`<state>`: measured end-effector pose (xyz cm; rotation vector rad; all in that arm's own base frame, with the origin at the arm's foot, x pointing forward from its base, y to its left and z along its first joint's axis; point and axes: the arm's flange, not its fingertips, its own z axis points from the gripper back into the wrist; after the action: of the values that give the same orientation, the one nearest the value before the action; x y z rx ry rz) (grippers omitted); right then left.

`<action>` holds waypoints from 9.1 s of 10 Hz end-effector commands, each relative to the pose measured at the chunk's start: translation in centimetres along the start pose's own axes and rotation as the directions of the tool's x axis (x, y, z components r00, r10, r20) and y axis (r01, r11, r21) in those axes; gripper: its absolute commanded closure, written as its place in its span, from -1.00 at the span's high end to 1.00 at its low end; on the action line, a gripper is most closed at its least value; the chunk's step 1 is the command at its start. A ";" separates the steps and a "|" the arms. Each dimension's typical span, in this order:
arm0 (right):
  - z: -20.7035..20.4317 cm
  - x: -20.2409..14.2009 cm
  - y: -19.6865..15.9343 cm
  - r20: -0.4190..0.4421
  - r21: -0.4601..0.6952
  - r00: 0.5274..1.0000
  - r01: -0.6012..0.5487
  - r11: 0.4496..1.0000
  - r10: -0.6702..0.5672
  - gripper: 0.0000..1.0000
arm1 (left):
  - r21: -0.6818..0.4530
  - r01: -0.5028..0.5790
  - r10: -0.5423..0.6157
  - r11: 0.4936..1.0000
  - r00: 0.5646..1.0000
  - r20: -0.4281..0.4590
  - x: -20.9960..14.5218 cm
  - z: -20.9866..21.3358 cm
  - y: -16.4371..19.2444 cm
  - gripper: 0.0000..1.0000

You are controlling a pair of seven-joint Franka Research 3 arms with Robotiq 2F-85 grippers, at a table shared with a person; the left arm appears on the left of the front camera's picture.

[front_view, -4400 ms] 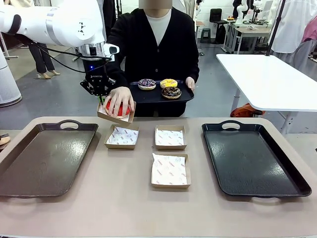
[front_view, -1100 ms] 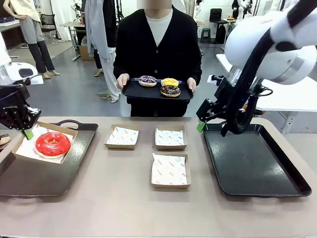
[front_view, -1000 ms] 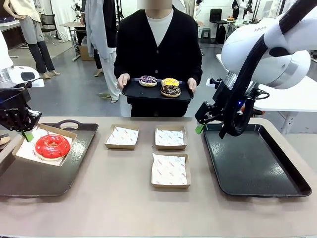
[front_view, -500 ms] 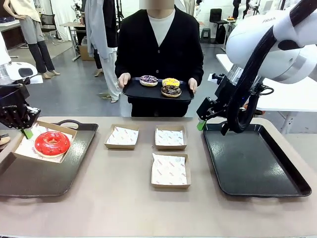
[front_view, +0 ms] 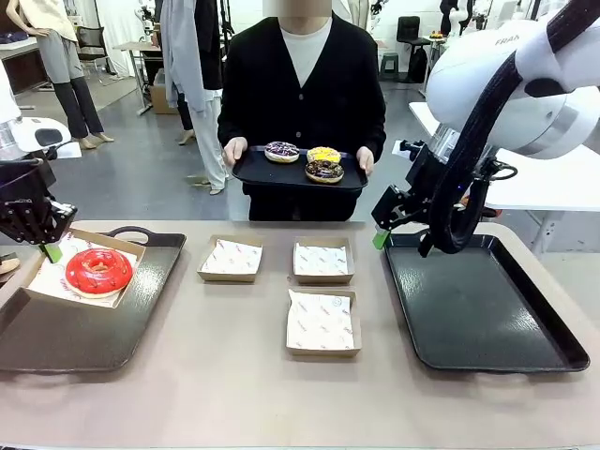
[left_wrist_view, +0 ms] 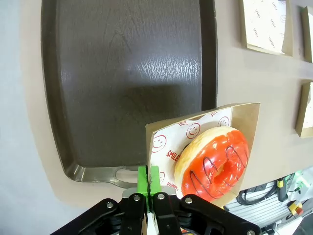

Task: Individually package the donuts and arrange them on the tray.
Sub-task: Place the picked Paper togo box on the Handle tray while simultaneously picking up another Paper togo box from the table with the other hand.

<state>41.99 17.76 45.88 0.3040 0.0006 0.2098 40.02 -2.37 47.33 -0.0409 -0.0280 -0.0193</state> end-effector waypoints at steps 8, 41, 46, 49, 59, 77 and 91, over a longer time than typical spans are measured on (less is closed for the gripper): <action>-9.3 1.9 5.1 -0.049 -0.215 0.983 0.164 0.963 -0.178 1.00 | -0.153 0.051 -0.062 0.987 0.995 -0.074 1.8 -6.4 2.8 -0.97; -17.8 -0.5 4.6 0.166 -0.242 0.944 0.320 0.916 -0.286 1.00 | 0.018 -0.041 0.043 0.999 0.990 -0.137 1.8 -10.8 2.0 -0.97; -17.6 -0.4 4.4 0.161 -0.235 0.942 0.325 0.916 -0.293 1.00 | 0.034 -0.019 0.023 0.999 0.992 -0.125 2.0 -11.0 2.0 -0.97; -17.5 -0.4 4.5 0.167 -0.233 0.942 0.323 0.917 -0.290 1.00 | 0.050 -0.014 0.020 0.999 0.994 -0.106 1.9 -10.8 1.7 -0.97; -17.3 -0.1 4.7 0.153 -0.239 0.947 0.312 0.920 -0.282 -1.00 | 0.016 0.000 0.002 1.000 0.993 -0.119 2.2 -10.8 1.9 1.00; 2.8 6.9 5.6 -0.017 -0.288 0.975 0.208 0.935 -0.222 -1.00 | -0.884 0.057 -0.012 0.465 0.998 0.058 -3.0 -1.2 15.0 1.00; 2.4 19.2 3.7 -0.019 -0.271 0.972 0.221 0.937 -0.235 -1.00 | -0.930 -0.101 0.127 0.353 0.990 -0.060 -4.2 -6.5 24.7 1.00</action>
<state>60.68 24.65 49.11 0.0249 0.0635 -0.0148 36.65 22.12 39.84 -1.2393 -0.0359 0.1139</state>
